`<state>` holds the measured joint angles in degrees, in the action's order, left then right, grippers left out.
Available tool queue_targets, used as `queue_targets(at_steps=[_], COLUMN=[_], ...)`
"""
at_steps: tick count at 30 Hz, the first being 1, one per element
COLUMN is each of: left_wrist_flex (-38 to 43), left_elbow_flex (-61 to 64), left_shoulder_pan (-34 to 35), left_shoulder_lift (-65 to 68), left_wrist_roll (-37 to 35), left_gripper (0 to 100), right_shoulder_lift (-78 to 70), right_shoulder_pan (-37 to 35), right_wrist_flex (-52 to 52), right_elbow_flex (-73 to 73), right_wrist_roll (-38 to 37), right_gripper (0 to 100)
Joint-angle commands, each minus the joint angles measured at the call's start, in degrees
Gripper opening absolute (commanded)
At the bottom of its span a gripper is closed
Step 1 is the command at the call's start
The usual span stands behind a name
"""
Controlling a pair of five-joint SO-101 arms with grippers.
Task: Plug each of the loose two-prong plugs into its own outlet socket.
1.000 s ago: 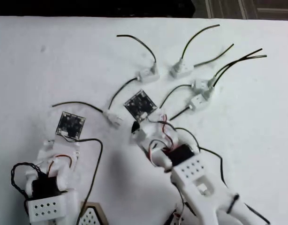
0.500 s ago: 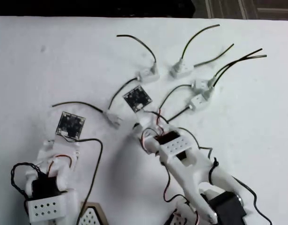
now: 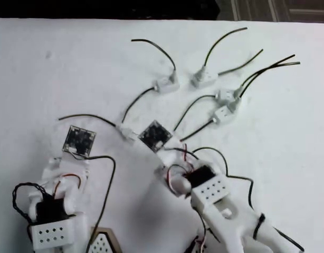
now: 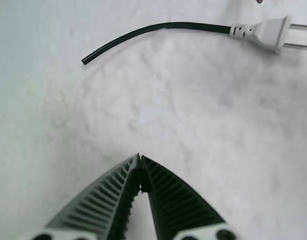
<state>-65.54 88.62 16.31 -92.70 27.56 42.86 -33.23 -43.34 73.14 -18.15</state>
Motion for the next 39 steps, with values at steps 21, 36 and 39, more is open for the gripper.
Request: queue_targets(at_steps=[21,36,39], left_wrist_flex=[0.2,1.4,1.4], left_elbow_flex=[-1.3,-1.3,-1.3], left_shoulder_pan=[1.2,4.4,4.4], left_shoulder_lift=[-0.3,-0.3,-0.3], left_wrist_roll=[-1.5,-2.4,-2.4], left_gripper=[2,2,2], right_shoulder_lift=[-1.2,-30.5,-26.2], right_shoulder_pan=[-0.4,5.6,5.2], right_wrist_flex=[-5.9,13.1,6.8], right_elbow_flex=[-21.5,-21.3,-20.0], right_wrist_roll=[-0.4,-0.9,-1.0], right_gripper=[12.8,2.3,1.7])
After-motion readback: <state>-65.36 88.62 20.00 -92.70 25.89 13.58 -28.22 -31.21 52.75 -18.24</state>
